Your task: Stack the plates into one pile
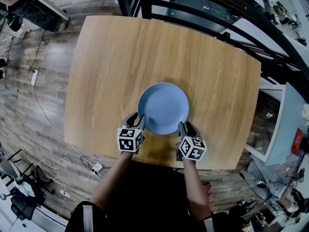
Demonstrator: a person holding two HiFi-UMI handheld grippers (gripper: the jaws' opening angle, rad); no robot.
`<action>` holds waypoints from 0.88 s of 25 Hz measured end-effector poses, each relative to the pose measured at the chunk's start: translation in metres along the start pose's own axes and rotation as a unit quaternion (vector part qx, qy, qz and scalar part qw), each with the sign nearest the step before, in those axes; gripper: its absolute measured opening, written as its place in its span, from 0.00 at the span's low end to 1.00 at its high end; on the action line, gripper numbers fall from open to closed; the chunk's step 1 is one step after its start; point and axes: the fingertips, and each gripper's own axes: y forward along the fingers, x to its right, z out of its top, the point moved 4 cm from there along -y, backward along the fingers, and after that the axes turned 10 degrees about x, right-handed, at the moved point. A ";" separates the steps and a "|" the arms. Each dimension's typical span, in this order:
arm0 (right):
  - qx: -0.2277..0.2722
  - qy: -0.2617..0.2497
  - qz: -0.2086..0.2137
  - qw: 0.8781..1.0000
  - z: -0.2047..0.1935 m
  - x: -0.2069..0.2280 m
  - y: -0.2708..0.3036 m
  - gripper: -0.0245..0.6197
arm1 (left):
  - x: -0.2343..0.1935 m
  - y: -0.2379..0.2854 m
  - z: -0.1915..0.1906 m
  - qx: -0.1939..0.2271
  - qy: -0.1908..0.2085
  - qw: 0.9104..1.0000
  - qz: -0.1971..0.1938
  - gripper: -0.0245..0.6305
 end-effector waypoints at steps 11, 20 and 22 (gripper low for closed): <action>0.038 -0.016 0.010 0.999 0.015 -0.007 -0.016 0.29 | 0.007 -0.012 0.007 0.013 0.021 1.000 0.010 0.29; 0.084 -0.025 0.035 0.996 0.038 -0.021 -0.037 0.24 | 0.015 -0.039 0.031 0.061 0.034 0.997 0.022 0.29; 0.099 -0.028 0.043 0.994 0.046 -0.025 -0.043 0.21 | 0.019 -0.046 0.039 0.075 0.036 0.996 0.020 0.24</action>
